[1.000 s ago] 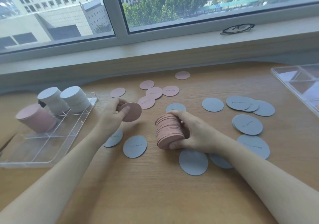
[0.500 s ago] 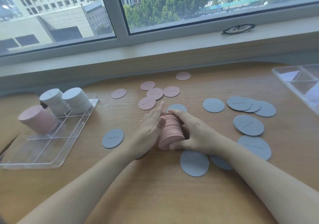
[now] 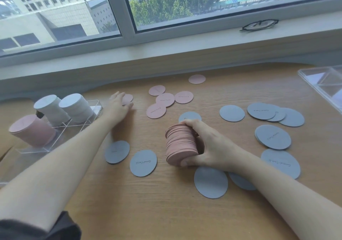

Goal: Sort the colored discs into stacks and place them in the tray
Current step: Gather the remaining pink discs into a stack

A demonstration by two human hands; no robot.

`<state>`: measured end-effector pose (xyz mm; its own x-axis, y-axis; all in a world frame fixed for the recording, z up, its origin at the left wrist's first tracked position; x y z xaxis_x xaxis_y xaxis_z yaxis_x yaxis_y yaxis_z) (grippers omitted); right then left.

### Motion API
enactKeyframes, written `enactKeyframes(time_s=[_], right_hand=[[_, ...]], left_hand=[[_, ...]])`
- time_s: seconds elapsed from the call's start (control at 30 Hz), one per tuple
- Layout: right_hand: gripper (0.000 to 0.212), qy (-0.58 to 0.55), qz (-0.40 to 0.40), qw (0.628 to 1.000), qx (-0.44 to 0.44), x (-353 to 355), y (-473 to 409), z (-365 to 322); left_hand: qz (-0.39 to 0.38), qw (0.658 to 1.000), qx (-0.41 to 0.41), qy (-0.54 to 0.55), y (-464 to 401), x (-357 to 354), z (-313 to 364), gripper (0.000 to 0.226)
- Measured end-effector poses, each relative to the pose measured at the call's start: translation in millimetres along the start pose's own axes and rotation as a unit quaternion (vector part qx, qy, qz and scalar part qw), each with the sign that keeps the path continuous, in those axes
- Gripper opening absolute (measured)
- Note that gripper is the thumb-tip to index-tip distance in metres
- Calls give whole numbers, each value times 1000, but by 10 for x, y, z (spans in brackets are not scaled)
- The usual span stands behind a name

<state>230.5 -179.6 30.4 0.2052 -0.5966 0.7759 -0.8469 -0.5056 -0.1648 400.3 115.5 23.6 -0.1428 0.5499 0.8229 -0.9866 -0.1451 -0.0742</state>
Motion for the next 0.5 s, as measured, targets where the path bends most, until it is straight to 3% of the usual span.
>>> enactKeyframes(time_s=[0.1, 0.3, 0.5], right_hand=[[96, 5, -1, 1000, 0, 9, 5, -11], [97, 9, -3, 1000, 1, 16, 10, -17], [96, 4, -7, 1000, -3, 32, 4, -43]], left_hand=[[-8, 1000, 20, -3, -99, 61, -126, 66], [30, 996, -44, -66, 38, 167, 73, 43], [23, 994, -107, 1, 470, 129, 484, 34]])
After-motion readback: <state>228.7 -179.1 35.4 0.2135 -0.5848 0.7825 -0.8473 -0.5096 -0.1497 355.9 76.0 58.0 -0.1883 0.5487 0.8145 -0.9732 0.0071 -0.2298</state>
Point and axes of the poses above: each hand's wrist, its own y-axis away from the middle knuckle, its own x-axis out of the back of the hand, z = x × y, the point moved 10 cm from there along -y, towards the middle knuckle, and after that the axes turned 12 degrees about y, right-handed, at the moved point
